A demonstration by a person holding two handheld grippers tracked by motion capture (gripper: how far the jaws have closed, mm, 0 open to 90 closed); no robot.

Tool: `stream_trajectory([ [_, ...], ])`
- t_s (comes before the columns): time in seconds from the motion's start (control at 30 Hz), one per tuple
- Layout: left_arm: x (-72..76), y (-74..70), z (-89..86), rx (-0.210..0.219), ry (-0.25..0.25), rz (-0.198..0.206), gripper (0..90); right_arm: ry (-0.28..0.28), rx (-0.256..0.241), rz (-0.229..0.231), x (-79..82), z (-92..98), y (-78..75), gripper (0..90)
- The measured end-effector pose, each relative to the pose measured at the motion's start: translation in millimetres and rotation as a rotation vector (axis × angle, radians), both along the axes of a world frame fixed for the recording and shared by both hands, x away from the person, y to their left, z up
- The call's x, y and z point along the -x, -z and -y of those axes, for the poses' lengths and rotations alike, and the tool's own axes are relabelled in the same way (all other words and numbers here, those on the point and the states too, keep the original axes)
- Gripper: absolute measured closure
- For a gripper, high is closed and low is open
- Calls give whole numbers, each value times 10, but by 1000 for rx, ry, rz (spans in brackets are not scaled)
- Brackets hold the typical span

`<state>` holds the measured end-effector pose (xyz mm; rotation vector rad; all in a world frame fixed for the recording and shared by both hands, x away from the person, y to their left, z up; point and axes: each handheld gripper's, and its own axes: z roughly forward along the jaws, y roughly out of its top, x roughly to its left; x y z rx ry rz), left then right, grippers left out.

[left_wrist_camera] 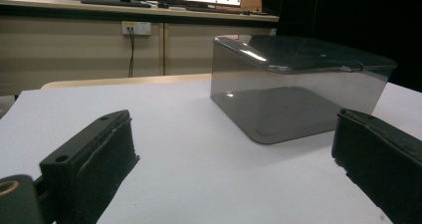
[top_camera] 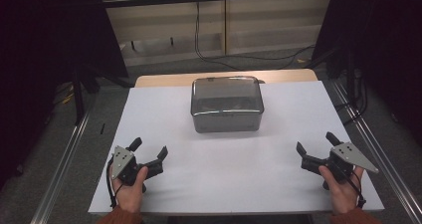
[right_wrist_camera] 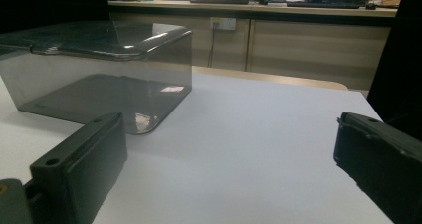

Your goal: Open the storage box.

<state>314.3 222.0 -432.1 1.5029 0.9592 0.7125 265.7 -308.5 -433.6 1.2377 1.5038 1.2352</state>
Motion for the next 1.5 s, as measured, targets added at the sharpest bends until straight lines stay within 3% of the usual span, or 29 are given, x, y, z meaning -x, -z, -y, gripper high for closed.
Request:
stream_trajectory([
  [0.37, -22, 11, 4, 3, -3, -8, 31, -41, -11, -16, -42, -49, 3, 1],
  [0.43, -25, 12, 1, 27, 10, -10, 31, -53, -30, -17, -56, -58, -2, 0],
  [0.9, -61, 36, -6, 13, -2, -14, 31, -148, -47, -23, -181, -196, -49, 0],
  [1.07, -80, 44, 2, 6, -2, -11, 31, -203, -46, -34, -238, -297, -30, 0],
  [1.13, -86, 41, 18, 13, 1, -12, 31, -216, -24, -17, -273, -353, -46, 3],
  [1.23, -88, 54, 4, 11, -7, -25, 31, -247, -38, -17, -324, -428, -58, 2],
  [1.5, -78, 35, -12, 13, -21, -24, 31, -281, -34, -17, -466, -600, -83, 7],
])
